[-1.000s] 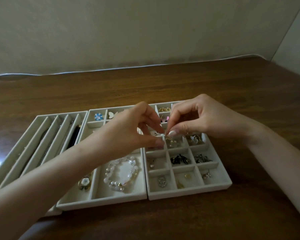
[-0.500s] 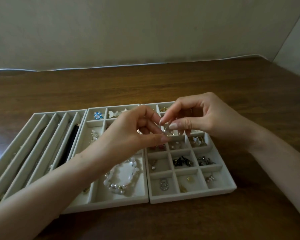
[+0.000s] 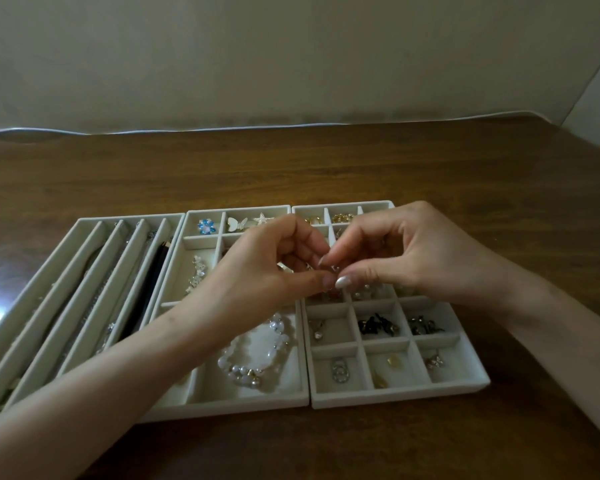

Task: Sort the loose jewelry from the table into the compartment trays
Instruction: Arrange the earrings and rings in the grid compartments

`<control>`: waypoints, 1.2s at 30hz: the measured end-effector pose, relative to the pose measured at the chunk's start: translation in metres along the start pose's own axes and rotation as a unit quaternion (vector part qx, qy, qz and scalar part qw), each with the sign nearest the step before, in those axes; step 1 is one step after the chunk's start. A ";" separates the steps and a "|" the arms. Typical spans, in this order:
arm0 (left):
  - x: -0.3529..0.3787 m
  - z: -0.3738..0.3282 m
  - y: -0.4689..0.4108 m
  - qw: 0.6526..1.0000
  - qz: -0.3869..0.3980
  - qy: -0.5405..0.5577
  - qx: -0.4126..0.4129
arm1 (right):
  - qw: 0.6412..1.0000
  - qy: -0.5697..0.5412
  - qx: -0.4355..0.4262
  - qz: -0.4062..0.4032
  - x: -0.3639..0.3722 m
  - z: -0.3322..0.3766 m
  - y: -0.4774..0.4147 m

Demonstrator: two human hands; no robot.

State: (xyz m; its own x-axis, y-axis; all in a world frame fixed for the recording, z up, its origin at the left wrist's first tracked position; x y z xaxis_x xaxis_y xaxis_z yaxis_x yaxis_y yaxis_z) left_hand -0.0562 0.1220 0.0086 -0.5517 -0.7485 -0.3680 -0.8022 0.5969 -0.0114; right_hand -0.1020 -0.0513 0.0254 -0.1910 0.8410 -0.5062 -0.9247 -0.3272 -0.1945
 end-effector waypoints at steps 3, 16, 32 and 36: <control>0.000 -0.001 0.000 1.000 0.002 0.000 -0.004 | 1.000 -0.024 0.009 -0.004 -0.001 0.000 0.000; -0.017 -0.004 -0.004 0.999 -0.006 -0.017 -0.033 | 0.997 0.072 0.035 -0.005 0.000 0.007 0.002; -0.016 -0.002 -0.005 0.998 -0.045 -0.041 -0.022 | 0.973 0.217 0.031 0.065 0.031 0.019 0.007; -0.016 -0.002 -0.005 0.998 -0.042 -0.038 -0.018 | 0.953 0.293 0.016 0.072 0.035 0.023 0.009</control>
State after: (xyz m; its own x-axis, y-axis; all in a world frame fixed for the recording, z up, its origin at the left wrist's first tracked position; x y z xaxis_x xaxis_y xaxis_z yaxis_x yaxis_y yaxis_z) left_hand -0.0435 0.1304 0.0168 -0.4644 -0.7710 -0.4358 -0.8535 0.5209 -0.0120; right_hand -0.1245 -0.0147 0.0246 -0.1096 0.3999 -0.9100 -0.9141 -0.4002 -0.0658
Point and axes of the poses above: each hand's wrist, its own y-axis away from the middle knuckle, its own x-axis out of the palm, z = x × y, the point moved 1 cm from there along -y, towards the middle knuckle, and after that the axes turned 4 degrees about -x, right-handed, at the moved point
